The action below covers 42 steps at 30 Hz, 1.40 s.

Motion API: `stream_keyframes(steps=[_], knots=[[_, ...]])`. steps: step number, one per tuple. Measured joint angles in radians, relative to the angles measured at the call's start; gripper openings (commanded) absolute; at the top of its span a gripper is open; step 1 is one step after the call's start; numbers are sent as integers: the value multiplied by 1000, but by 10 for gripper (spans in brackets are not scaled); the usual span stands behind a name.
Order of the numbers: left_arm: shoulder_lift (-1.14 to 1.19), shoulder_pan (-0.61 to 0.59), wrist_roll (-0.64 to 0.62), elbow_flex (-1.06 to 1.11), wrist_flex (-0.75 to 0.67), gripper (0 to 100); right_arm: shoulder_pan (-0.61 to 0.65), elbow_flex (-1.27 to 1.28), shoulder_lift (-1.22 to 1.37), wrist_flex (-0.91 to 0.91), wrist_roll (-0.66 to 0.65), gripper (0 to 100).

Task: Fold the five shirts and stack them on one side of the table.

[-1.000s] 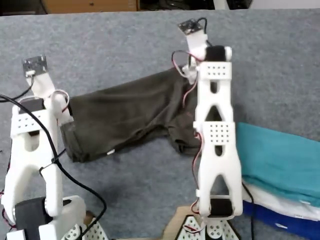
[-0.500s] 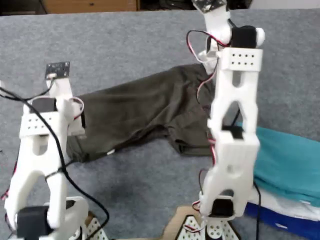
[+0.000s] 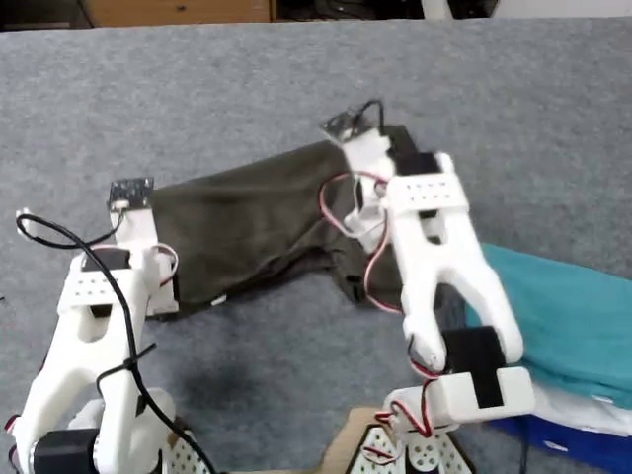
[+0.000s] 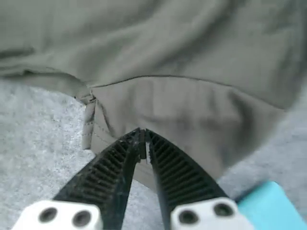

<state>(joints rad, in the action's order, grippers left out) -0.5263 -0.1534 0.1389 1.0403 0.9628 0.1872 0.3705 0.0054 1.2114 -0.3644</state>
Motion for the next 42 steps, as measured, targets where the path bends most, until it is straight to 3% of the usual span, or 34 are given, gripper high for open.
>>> stream_keyframes(steps=[25,32,42], knots=[[-12,-72,3,28,-6,19,109,61,133,-29,49,5],[-12,-92,112,28,-6,19,107,166,132,-68,38,5],[-12,-262,261,28,-6,19,41,227,121,-133,-15,5]])
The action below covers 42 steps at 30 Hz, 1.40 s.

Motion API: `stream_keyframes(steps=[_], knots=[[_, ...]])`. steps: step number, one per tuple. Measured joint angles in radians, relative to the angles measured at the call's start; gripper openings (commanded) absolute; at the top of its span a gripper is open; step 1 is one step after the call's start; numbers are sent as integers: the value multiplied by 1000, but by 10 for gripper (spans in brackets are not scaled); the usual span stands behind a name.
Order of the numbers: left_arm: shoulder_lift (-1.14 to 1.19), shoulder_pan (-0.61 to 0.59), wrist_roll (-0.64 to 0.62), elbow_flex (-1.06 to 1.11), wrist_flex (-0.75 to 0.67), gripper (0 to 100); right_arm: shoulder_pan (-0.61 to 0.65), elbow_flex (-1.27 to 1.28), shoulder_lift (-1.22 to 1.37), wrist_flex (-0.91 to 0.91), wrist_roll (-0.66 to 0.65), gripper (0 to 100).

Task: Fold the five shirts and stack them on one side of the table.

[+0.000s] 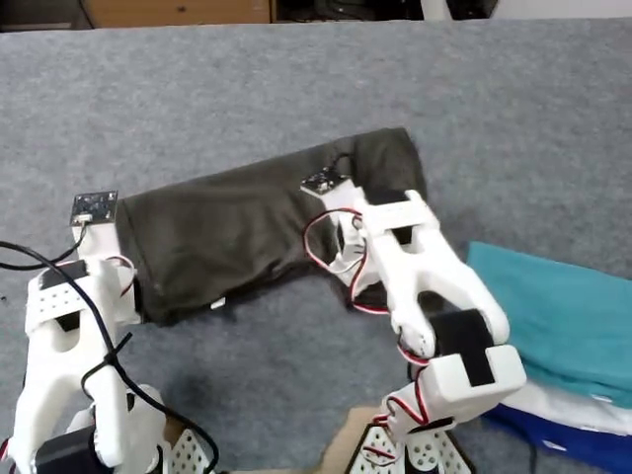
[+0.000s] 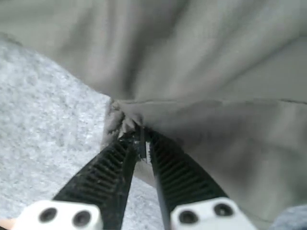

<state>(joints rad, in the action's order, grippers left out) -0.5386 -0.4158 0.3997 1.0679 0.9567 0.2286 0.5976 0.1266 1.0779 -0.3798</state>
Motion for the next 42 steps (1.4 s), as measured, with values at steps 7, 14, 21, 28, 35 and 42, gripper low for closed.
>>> stream_keyframes(steps=[7,14,21,28,35,42], knots=[[0,-14,6,0,0,19,-54,15,-38,57,-38,5],[0,-17,-71,-212,207,19,-6,-29,-276,161,-40,5],[0,183,-141,-367,347,19,21,-192,-313,190,-28,5],[0,318,-176,-180,265,19,-44,-476,-92,190,-28,5],[0,318,-176,-91,147,19,-112,-766,221,187,-28,5],[0,316,-176,44,-74,19,-120,-941,411,178,-28,5]])
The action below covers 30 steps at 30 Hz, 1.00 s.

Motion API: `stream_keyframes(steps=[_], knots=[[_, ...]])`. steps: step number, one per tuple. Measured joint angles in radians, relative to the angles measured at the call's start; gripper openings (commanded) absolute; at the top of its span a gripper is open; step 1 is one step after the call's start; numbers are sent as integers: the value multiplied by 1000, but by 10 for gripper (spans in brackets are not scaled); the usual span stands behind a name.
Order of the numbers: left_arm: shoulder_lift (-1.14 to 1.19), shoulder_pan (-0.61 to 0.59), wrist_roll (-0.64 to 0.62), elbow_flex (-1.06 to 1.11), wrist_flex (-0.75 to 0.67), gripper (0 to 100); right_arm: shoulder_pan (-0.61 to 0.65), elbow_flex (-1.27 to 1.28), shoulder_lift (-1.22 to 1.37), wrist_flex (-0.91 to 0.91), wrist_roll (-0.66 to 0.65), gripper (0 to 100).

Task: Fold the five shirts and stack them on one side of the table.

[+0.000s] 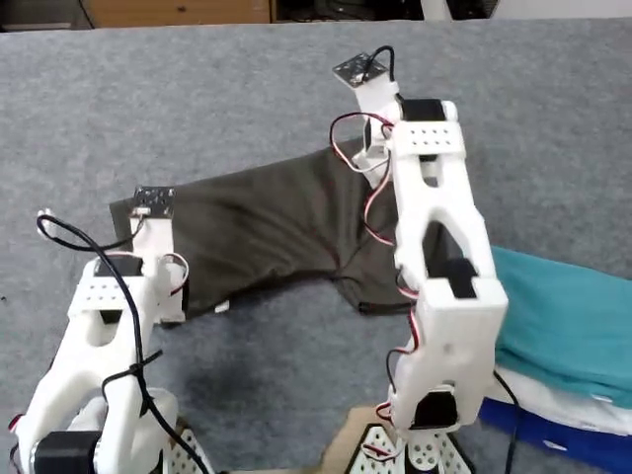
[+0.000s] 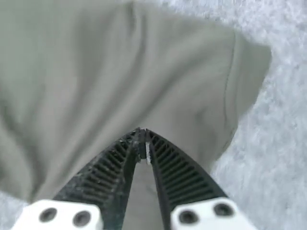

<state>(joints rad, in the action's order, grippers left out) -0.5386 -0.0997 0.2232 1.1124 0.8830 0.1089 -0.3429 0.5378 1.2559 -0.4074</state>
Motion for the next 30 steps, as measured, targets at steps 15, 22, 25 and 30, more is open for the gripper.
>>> stream_keyframes(steps=[15,22,25,30], knots=[[0,-219,118,29,-155,19,0,-275,307,-21,0,5],[12,-222,121,35,-195,19,-14,-350,356,-18,0,5],[28,-227,104,-9,-170,19,-17,-420,356,40,0,5],[69,-235,-43,-193,-146,19,-18,-571,354,103,0,5]])
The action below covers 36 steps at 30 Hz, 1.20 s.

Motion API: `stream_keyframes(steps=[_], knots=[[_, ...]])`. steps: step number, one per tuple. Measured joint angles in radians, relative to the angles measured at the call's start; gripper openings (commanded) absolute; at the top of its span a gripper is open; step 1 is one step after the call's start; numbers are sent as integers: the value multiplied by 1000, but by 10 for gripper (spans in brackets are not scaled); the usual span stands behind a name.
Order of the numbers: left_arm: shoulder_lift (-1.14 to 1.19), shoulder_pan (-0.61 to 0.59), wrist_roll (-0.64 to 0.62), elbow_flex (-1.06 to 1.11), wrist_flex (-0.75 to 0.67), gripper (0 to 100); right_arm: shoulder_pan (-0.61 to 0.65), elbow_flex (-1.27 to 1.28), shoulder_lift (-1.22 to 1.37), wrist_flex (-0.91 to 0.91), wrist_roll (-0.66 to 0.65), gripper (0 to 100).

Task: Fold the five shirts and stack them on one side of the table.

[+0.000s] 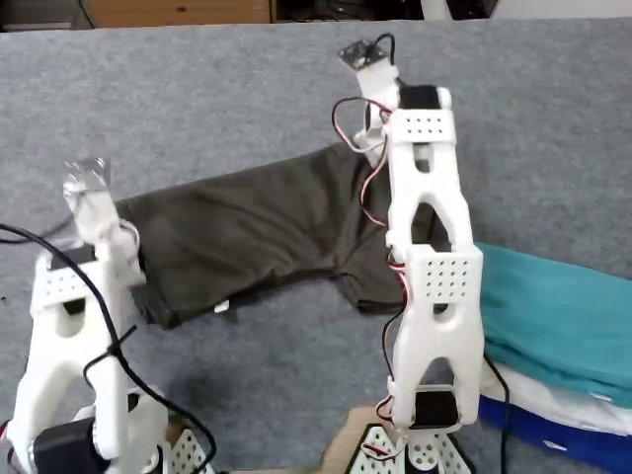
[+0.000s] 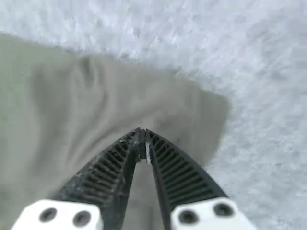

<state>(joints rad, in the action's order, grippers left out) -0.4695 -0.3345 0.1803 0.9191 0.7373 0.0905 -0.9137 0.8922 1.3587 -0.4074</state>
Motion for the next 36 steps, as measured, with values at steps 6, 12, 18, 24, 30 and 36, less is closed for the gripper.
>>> stream_keyframes(steps=[6,12,18,24,30,36], knots=[[204,11,-143,-100,-144,19,0,-21,14,-48,0,5],[560,-18,-186,-318,-152,19,-21,-21,141,-140,0,5],[787,-49,-241,-655,72,19,-74,-21,175,-187,0,5],[830,-51,-242,-758,141,19,-77,-100,175,-115,0,5],[766,-26,-167,-779,229,19,-31,-351,147,175,0,8],[522,43,-100,-749,348,19,26,-586,98,400,-74,6]])
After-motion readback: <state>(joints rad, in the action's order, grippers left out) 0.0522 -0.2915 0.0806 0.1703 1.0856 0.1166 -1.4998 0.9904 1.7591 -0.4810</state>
